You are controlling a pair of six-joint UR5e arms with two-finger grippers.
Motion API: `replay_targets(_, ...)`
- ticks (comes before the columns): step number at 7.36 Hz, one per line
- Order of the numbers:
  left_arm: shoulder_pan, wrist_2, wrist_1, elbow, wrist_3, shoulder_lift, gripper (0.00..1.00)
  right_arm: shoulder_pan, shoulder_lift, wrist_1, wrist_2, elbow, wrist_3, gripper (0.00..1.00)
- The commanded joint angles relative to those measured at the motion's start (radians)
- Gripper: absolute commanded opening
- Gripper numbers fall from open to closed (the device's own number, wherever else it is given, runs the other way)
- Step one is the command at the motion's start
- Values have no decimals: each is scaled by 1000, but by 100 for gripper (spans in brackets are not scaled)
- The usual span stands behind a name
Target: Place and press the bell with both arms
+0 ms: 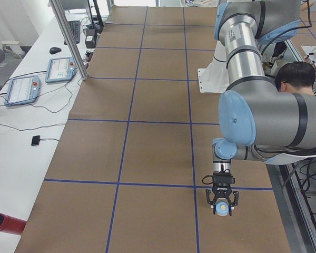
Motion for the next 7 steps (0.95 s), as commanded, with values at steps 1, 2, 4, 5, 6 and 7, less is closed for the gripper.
replay_targets(1,-54,-8,10,-158,216,63,0,10,0,-2,1,3,0,100)
replay_targets(2,-133,-20,45,-200,333,52,0,12,0,-2,1,7,0,100)
replay_targets(4,-360,-20,132,-258,615,-67,0,12,-3,-2,6,9,0,100)
replay_targets(5,-481,-8,228,-257,760,-194,0,12,-2,-2,6,9,0,100)
replay_targets(6,-623,77,339,-251,929,-351,0,12,-2,-4,6,9,0,100)
replay_targets(7,-745,142,428,-231,1120,-546,0,12,-2,-4,4,6,0,100)
